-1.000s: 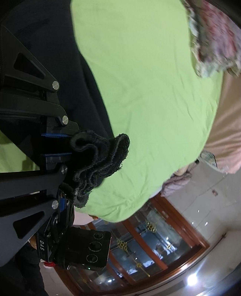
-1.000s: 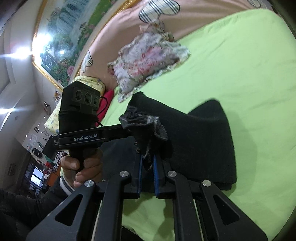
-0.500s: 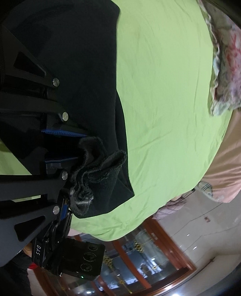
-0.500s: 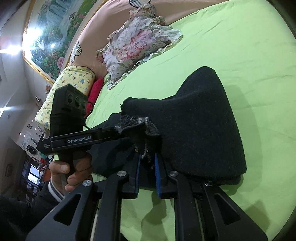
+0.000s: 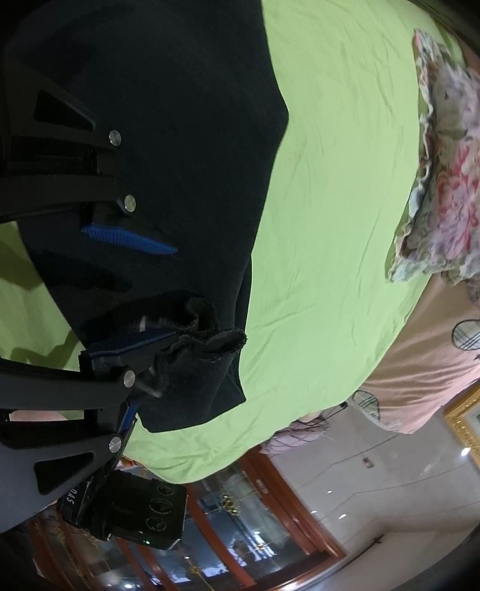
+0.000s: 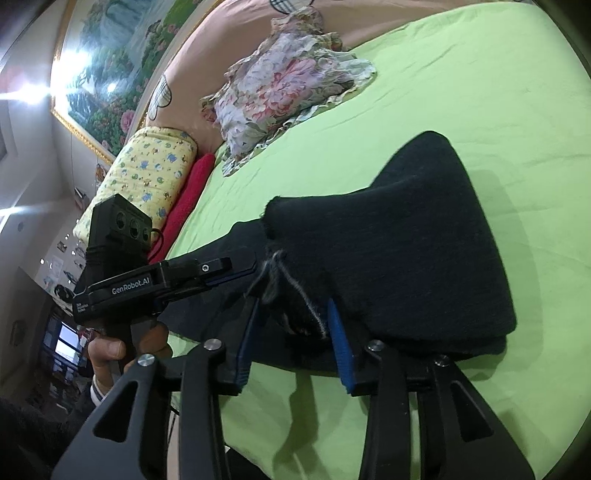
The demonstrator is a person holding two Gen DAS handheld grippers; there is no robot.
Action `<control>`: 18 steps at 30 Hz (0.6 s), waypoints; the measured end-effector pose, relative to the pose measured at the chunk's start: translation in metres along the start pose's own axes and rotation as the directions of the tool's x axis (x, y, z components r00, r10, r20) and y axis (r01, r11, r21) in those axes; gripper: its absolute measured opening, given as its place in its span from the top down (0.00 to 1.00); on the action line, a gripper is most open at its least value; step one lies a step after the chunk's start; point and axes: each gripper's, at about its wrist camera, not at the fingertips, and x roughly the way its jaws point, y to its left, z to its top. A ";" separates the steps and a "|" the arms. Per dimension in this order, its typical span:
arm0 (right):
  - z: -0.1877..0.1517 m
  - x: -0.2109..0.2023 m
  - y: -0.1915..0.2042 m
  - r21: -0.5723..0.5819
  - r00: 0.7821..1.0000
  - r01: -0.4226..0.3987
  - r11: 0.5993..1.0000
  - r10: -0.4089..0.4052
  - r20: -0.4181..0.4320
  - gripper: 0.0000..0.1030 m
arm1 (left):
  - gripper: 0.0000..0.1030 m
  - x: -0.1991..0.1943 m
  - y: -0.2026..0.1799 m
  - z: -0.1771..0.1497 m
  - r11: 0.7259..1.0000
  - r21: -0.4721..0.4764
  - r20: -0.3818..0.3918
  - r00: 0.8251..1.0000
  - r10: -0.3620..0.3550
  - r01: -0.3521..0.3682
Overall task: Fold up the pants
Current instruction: 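Lift the cuffs with the right gripper and fold them over toward the left gripper, then open both grippers and release the folded navy pants onto the bed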
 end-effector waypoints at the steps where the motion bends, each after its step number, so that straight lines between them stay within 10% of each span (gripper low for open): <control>1: 0.000 0.000 0.002 -0.004 1.000 -0.003 1.000 0.003 -0.003 0.62 | 0.52 -0.005 0.002 -0.001 1.000 -0.011 0.013 1.000 0.004 -0.004; 18: 0.002 0.009 0.031 -0.049 0.999 -0.045 0.998 0.043 -0.033 0.61 | 0.43 -0.073 0.031 -0.030 0.987 -0.152 0.150 0.986 0.066 -0.043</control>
